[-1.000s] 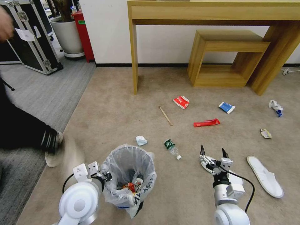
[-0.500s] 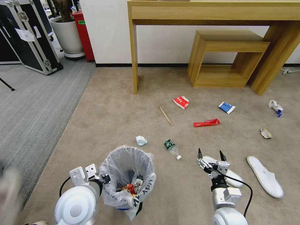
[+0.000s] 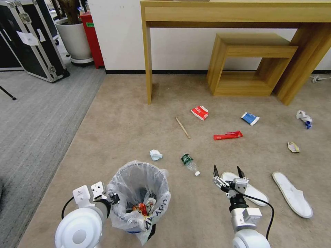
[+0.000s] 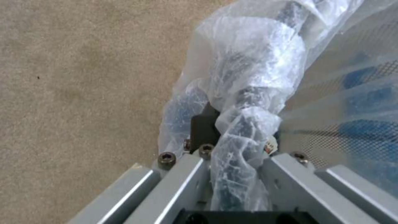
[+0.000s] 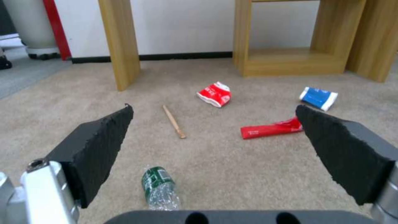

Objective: Pick up the trash bin and place the garbage on the floor into it.

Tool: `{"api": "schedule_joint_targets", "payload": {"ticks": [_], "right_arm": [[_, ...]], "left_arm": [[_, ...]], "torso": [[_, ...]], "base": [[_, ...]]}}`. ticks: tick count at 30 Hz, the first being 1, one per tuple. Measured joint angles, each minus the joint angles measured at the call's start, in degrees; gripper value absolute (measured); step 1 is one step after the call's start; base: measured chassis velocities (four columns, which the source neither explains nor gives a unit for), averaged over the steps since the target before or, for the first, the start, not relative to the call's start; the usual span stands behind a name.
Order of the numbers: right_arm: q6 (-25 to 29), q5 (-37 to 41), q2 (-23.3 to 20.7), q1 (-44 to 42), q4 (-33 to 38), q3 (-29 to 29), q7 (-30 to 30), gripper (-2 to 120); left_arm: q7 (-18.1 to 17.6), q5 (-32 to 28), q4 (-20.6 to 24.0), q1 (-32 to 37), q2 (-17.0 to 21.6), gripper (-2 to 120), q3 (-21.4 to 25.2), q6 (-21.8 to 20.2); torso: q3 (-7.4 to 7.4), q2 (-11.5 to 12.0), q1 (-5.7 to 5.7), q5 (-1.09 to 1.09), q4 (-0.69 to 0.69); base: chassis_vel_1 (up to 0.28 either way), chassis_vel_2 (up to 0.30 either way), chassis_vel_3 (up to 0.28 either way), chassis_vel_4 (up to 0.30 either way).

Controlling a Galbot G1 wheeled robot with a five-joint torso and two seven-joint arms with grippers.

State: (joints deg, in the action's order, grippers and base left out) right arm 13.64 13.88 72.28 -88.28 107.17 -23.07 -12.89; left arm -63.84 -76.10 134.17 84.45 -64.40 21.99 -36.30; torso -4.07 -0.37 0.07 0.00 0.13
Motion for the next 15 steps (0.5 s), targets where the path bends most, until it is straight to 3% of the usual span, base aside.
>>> {"api": "schedule_joint_targets", "payload": {"ticks": [15], "right_arm": [[-0.01, -0.24, -0.46, 2.68, -2.88, 2.52, -0.14, 100]], "left_arm": [[0.24, -0.46, -0.77, -0.05, 0.48, 0, 0.42, 0.10]], "torso": [[0.00, 0.00, 0.00, 0.00, 0.00]], "base": [[0.000, 0.000, 0.000, 0.000]]}}
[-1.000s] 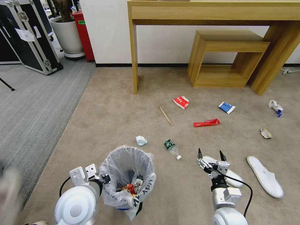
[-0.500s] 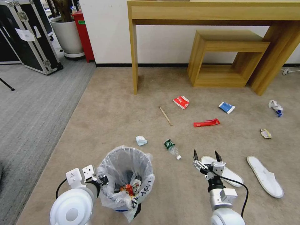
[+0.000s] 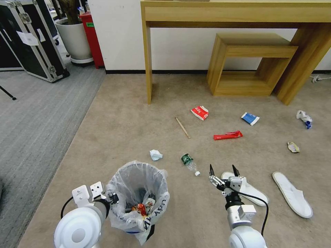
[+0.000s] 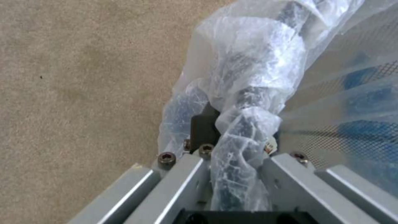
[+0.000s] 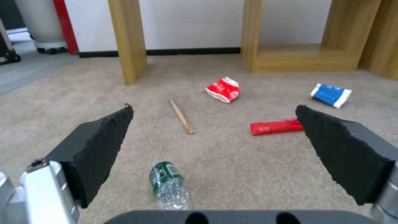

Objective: Pick up the trash bin and place the garbage on the floor into it.

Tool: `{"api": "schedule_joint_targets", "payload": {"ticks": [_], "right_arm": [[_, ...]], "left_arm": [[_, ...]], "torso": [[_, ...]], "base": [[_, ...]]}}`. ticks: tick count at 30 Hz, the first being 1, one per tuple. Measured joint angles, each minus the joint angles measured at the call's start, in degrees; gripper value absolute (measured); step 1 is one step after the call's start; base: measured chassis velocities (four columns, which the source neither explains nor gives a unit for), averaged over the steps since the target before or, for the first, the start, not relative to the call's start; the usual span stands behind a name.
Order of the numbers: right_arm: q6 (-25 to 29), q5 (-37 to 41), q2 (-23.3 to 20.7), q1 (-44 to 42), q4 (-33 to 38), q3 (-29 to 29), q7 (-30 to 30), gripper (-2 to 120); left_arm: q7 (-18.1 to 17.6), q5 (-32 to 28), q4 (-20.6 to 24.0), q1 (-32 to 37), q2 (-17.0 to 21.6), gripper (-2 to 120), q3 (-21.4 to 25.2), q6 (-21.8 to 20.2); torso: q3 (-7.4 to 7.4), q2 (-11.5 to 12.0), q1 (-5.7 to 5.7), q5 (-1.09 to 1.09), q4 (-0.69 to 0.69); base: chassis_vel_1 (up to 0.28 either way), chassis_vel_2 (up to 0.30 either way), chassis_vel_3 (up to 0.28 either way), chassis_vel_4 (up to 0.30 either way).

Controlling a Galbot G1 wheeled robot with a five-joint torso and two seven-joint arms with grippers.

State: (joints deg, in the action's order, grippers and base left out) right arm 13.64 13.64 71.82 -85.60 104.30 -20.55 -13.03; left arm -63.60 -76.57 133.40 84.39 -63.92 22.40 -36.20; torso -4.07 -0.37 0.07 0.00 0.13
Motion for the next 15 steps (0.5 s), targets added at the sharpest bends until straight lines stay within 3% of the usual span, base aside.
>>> {"api": "schedule_joint_targets", "payload": {"ticks": [9, 15], "right_arm": [[0.15, 0.11, -0.20, 1.48, -0.92, 1.52, -0.06, 100], [0.34, 0.17, -0.33, 1.62, -1.17, 1.65, -0.13, 100]], "left_arm": [[0.18, 0.02, -0.25, 0.22, 0.47, 0, 0.08, 0.00], [0.33, 0.32, -0.67, 0.17, 0.43, 0, -0.17, 0.00]], "torso": [[0.00, 0.00, 0.00, -0.01, 0.00], [0.00, 0.00, 0.00, -0.02, 0.00]], "base": [[0.006, 0.005, -0.002, -0.003], [0.102, 0.097, -0.111, -0.121]]}}
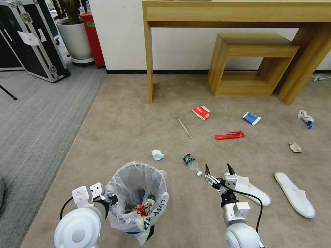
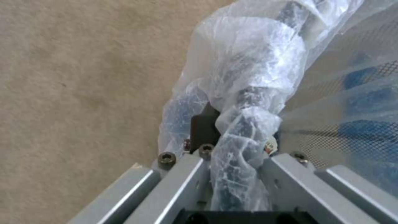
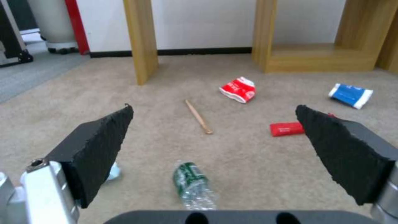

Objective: Pick up the trash bin and place the garbage on the floor into it.

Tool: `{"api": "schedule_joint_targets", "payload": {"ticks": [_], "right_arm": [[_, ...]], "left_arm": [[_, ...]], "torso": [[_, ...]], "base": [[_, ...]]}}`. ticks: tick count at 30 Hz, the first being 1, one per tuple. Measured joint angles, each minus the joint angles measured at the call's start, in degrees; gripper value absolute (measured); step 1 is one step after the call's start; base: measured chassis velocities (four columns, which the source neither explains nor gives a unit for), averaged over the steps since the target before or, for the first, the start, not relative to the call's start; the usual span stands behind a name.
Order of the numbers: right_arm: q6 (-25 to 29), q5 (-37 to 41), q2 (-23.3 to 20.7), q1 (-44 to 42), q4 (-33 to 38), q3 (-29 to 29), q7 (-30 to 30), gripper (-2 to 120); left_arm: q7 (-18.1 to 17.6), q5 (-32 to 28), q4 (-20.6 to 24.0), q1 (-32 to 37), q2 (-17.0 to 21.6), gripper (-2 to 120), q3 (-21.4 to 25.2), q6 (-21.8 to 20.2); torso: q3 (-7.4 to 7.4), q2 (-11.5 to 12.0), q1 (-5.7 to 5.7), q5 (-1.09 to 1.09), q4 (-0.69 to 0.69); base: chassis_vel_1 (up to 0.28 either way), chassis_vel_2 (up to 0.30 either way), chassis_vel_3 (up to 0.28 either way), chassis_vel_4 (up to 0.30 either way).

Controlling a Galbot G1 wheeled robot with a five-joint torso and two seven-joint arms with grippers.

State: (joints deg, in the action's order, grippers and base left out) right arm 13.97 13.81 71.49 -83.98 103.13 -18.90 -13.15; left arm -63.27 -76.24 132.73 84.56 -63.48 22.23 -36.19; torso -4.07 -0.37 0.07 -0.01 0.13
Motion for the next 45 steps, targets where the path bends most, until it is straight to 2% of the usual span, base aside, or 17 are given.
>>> {"api": "schedule_joint_targets", "payload": {"ticks": [7, 23, 45], "right_arm": [[1.36, 1.42, -0.36, -0.07, 0.26, 0.19, -0.04, 100], [3.10, 0.56, -0.01, -0.64, 0.61, 1.10, 0.44, 100], [4.03, 0.09, -1.05, -1.90, 2.03, 0.12, 0.88, 100]], "left_arm": [[0.04, 0.28, -0.39, -0.22, -0.11, 0, -0.21, 0.00], [0.39, 1.22, 0.15, 0.69, -0.42, 0, -0.68, -0.02], [0.44, 1.82, 2.54, 2.70, -0.54, 0, 0.58, -0.04]], "torso": [[0.00, 0.00, 0.00, 0.03, -0.01], [0.01, 0.00, 0.00, 0.02, 0.00], [-0.01, 0.02, 0.03, -0.01, 0.00]], "base": [[0.141, 0.143, -0.130, -0.140], [-0.003, -0.001, -0.003, -0.005], [-0.132, 0.134, 0.138, -0.140]]}}
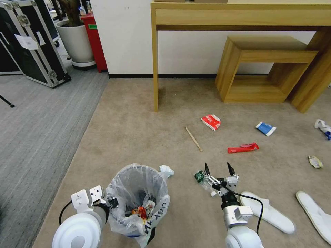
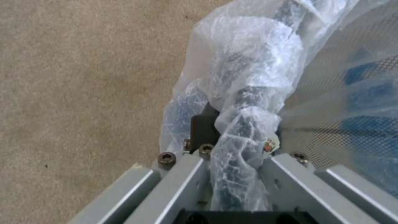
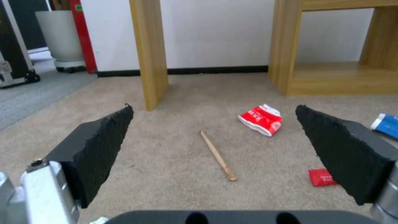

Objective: Pick up the trash bin and place the garbage on the floor into it.

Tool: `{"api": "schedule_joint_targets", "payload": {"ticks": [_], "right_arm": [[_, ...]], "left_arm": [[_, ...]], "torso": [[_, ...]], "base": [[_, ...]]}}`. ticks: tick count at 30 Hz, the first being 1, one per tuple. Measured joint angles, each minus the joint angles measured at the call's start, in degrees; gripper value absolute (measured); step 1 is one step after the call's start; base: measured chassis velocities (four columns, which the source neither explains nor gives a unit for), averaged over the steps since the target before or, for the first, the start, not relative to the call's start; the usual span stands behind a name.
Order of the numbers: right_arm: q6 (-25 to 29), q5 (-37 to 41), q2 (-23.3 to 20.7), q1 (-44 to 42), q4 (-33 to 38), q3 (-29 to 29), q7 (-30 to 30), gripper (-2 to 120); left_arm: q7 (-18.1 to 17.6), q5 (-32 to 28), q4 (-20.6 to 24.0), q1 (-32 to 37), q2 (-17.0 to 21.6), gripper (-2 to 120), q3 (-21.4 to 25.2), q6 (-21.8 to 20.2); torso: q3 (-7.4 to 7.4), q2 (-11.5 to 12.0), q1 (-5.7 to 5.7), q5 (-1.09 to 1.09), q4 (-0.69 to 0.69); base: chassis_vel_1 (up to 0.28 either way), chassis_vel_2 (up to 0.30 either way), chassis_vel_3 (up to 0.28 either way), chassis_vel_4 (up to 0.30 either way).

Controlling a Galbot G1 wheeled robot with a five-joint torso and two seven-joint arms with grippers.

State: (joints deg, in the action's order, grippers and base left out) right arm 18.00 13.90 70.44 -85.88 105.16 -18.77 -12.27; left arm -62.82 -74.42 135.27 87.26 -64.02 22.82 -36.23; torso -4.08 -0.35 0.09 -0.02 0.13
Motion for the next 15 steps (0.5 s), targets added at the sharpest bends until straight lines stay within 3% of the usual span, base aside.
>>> {"api": "schedule_joint_targets", "payload": {"ticks": [15], "right_arm": [[1.15, 0.65, -1.25, 1.14, 0.37, 0.42, -0.55, 100]], "left_arm": [[-0.19, 0.07, 1.34, 1.58, -0.54, 0, 1.44, 0.02]], "torso": [[0.02, -0.01, -0.03, 0.03, 0.00]], "base": [[0.003, -0.002, -0.002, 0.004]]}}
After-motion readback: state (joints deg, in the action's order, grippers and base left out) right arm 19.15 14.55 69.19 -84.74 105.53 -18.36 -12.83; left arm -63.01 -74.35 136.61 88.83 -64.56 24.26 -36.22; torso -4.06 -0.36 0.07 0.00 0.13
